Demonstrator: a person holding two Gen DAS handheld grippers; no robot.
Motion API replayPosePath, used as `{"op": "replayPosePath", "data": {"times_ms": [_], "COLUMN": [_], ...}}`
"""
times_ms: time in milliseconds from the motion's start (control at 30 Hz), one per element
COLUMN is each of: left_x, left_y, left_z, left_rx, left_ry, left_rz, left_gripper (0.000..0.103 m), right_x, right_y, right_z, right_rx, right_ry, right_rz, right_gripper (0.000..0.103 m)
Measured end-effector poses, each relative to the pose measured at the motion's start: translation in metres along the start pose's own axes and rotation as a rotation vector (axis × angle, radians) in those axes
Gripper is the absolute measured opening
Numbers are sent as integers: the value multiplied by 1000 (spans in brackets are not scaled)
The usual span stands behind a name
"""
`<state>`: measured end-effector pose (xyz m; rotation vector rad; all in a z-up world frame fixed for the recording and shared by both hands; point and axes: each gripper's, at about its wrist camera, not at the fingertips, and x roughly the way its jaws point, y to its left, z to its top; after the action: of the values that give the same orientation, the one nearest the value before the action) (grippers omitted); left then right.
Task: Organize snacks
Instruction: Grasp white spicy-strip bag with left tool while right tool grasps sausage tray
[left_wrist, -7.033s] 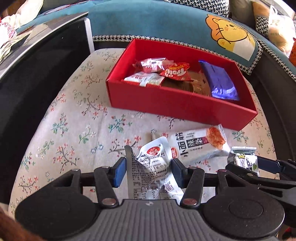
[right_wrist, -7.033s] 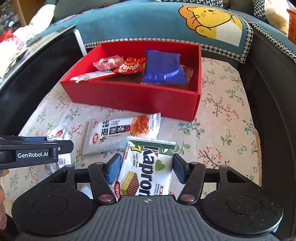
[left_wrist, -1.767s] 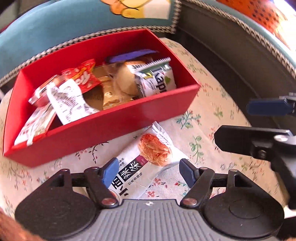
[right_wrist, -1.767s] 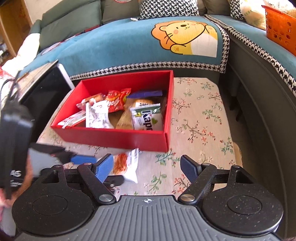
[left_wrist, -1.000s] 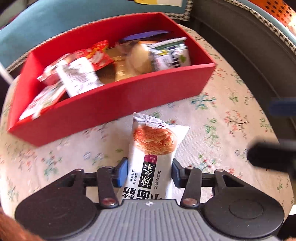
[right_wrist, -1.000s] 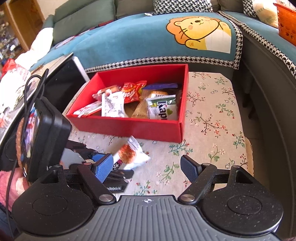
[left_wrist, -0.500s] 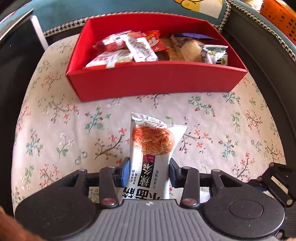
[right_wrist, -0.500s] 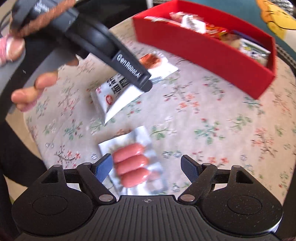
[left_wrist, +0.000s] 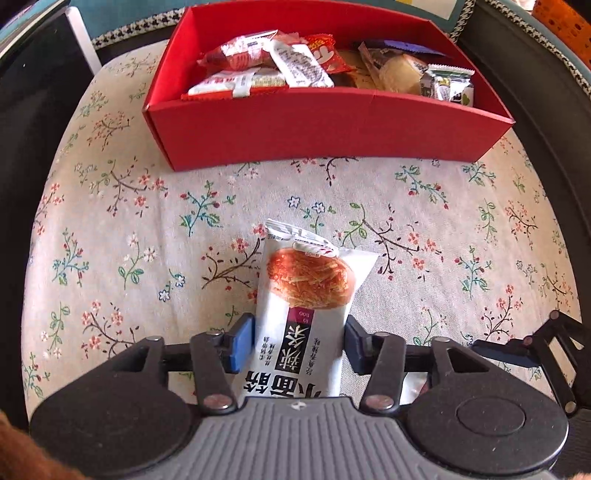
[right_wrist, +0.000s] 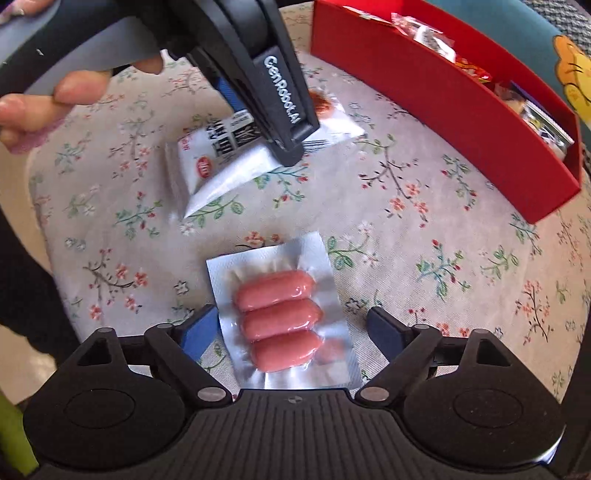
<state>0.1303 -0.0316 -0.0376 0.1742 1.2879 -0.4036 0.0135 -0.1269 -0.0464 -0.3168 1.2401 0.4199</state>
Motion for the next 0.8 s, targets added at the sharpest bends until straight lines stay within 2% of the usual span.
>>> {"op": "replayPosePath", "data": {"times_ms": [100,133,167,467,700,800], "left_x": [3,2,3,3,12,12], "left_y": [-5,-6,-6,3,-10,-12], "left_z": [0,0,-1,0,-6,-9], "left_rx": [22,26,28,-32,0,-13], "left_ry": [3,3,4,-10,-24,-37], "left_rz": [12,13,13,26,95,101], "left_gripper": [101,103,103,103,103,103], "right_x": [-5,-7,-10,-17,-2,3], "right_y": [-6,-9,-13,-65,-73,-78], "right_z": [0,0,-1,-5,3,3], "right_rx": [54,73,91,304,323,339], "right_ry": [-15,-21,-26,-71,-79,-88], "right_rz": [-12,-25,-42,-94,-130,-129], "right_gripper": [86,76,75,75,76,81]}}
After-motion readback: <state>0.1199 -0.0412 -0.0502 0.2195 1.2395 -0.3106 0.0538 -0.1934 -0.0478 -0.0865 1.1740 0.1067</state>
